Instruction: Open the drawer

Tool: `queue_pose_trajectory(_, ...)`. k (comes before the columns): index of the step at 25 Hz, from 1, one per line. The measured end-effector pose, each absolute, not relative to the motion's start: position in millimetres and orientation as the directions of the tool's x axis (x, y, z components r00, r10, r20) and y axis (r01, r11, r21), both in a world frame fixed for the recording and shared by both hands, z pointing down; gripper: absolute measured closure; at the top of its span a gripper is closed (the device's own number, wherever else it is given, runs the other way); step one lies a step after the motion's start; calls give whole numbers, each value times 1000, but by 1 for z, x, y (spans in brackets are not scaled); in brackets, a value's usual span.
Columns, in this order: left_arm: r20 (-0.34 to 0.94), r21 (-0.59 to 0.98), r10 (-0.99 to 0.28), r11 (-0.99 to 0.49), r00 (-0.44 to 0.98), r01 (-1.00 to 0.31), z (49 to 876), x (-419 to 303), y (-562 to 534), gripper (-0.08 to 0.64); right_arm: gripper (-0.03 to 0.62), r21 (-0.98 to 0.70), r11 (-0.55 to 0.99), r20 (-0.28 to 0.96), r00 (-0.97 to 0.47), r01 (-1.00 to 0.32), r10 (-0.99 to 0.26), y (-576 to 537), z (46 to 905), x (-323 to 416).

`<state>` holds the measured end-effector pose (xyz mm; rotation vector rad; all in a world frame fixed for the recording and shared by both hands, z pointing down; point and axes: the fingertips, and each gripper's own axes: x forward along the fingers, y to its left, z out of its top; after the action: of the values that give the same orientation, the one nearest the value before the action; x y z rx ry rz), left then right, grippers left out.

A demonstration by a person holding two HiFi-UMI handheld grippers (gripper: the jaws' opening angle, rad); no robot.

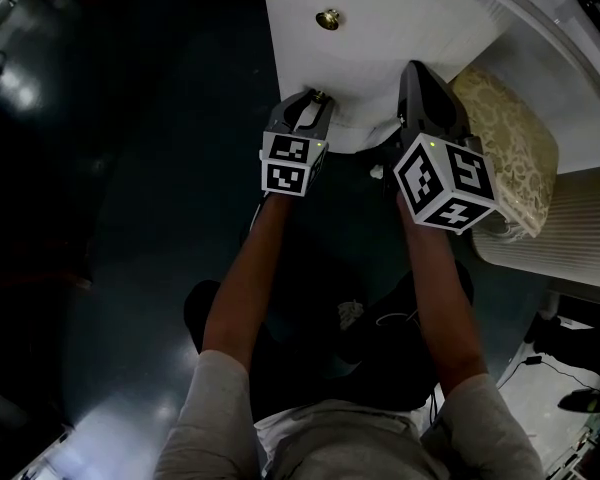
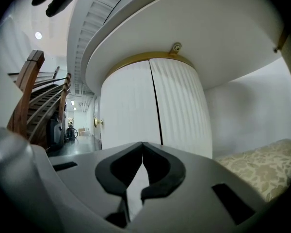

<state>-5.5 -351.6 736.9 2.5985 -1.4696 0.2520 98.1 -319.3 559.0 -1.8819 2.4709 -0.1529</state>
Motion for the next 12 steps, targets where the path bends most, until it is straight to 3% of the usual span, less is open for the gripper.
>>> queue_pose_trajectory(12, 213, 34, -836, -511, 506, -859, 736, -8, -345, 456, 575, -180, 260, 49, -273, -949, -961, -318, 560, 99)
